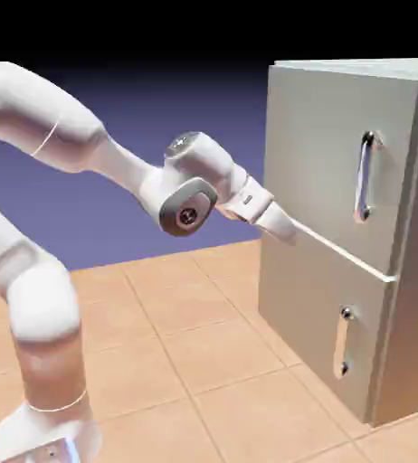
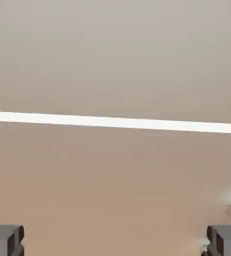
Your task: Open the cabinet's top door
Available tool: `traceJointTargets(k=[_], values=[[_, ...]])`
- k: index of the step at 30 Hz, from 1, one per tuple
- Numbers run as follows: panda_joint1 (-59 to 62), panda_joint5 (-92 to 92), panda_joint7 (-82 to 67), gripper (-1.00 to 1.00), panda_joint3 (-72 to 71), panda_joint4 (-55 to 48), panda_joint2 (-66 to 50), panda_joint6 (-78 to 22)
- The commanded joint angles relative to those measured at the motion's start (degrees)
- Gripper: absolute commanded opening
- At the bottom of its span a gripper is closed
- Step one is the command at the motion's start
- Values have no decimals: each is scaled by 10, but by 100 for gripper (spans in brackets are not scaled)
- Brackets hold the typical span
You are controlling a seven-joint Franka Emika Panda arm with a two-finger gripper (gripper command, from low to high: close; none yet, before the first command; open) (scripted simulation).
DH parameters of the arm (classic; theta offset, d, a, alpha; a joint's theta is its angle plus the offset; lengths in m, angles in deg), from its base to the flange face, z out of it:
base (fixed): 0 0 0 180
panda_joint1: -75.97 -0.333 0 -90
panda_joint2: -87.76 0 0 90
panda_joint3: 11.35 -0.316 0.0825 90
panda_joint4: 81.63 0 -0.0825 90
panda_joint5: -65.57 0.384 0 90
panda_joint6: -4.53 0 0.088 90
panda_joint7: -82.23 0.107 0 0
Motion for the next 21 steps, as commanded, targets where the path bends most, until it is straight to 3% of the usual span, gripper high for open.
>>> traceJointTargets(k=[1,21], values=[[-8,-25,18,100,9,-4,4,-1],[-160,-523,382,100,194,-89,77,-11]])
